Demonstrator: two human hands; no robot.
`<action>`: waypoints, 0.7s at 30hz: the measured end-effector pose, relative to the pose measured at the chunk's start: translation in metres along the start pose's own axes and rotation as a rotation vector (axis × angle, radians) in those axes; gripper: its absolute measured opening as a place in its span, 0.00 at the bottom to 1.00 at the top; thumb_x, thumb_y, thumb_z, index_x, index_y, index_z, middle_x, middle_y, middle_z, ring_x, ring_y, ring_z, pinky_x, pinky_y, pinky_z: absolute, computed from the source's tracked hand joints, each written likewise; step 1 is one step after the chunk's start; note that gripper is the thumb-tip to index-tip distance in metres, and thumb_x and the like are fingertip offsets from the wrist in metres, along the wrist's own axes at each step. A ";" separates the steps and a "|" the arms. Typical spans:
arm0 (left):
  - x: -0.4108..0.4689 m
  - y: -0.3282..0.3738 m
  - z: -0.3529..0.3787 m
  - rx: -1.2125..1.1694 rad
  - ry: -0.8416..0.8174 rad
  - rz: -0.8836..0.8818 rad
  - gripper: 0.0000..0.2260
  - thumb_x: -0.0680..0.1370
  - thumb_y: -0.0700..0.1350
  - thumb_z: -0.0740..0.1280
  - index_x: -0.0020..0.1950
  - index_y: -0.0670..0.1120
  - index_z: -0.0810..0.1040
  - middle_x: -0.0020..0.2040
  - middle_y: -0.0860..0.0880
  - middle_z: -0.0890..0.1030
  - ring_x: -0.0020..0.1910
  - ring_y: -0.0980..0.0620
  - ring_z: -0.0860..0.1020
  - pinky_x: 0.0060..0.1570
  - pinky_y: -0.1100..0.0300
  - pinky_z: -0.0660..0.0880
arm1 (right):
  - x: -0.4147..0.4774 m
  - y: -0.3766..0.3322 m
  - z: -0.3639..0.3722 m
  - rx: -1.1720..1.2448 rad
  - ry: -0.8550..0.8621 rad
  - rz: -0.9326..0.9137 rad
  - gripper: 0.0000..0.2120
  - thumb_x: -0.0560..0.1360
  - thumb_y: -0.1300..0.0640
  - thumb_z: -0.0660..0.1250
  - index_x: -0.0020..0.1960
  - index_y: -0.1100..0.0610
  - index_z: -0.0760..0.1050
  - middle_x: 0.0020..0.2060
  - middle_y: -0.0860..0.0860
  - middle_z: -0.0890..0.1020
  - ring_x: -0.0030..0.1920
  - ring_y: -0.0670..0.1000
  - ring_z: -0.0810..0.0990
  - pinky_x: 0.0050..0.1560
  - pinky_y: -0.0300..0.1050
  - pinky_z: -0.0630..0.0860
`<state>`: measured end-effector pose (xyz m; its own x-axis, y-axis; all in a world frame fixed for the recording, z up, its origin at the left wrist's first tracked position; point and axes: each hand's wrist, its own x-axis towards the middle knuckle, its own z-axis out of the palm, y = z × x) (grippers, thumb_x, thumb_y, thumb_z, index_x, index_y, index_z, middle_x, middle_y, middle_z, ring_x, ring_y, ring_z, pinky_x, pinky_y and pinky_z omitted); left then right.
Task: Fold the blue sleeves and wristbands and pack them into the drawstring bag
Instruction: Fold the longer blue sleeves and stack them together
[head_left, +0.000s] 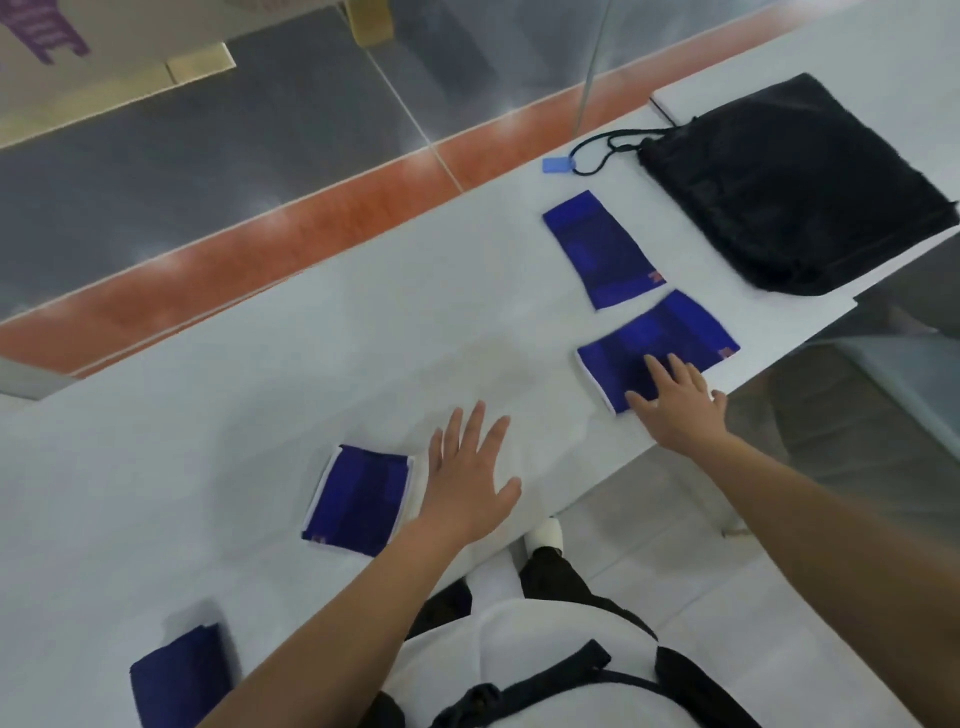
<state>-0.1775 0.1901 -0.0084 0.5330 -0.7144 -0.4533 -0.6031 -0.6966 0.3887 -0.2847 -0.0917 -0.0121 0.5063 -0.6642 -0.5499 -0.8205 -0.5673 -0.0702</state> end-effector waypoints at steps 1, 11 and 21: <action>0.000 0.003 0.004 -0.005 -0.020 -0.006 0.34 0.81 0.59 0.58 0.81 0.56 0.43 0.82 0.50 0.37 0.80 0.46 0.35 0.77 0.46 0.36 | -0.001 -0.001 0.002 -0.004 0.009 -0.013 0.33 0.80 0.35 0.52 0.81 0.45 0.48 0.81 0.51 0.51 0.80 0.57 0.48 0.77 0.64 0.48; 0.005 -0.008 -0.006 -0.190 0.207 -0.277 0.29 0.82 0.53 0.60 0.81 0.52 0.53 0.83 0.49 0.49 0.81 0.47 0.45 0.79 0.47 0.47 | -0.080 -0.069 0.045 -0.001 -0.095 -0.436 0.30 0.82 0.38 0.51 0.81 0.47 0.51 0.77 0.52 0.62 0.74 0.60 0.60 0.74 0.63 0.53; 0.044 0.036 0.021 -0.039 0.266 -0.150 0.27 0.85 0.53 0.51 0.82 0.48 0.47 0.83 0.47 0.45 0.81 0.45 0.42 0.79 0.47 0.42 | -0.021 -0.044 0.034 -0.336 0.034 -0.962 0.30 0.82 0.41 0.48 0.81 0.53 0.54 0.80 0.51 0.54 0.81 0.54 0.47 0.78 0.55 0.44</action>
<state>-0.1877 0.1351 -0.0312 0.7543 -0.5921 -0.2836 -0.4857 -0.7939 0.3658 -0.2683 -0.0366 -0.0257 0.9235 0.1347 -0.3593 0.0522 -0.9718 -0.2300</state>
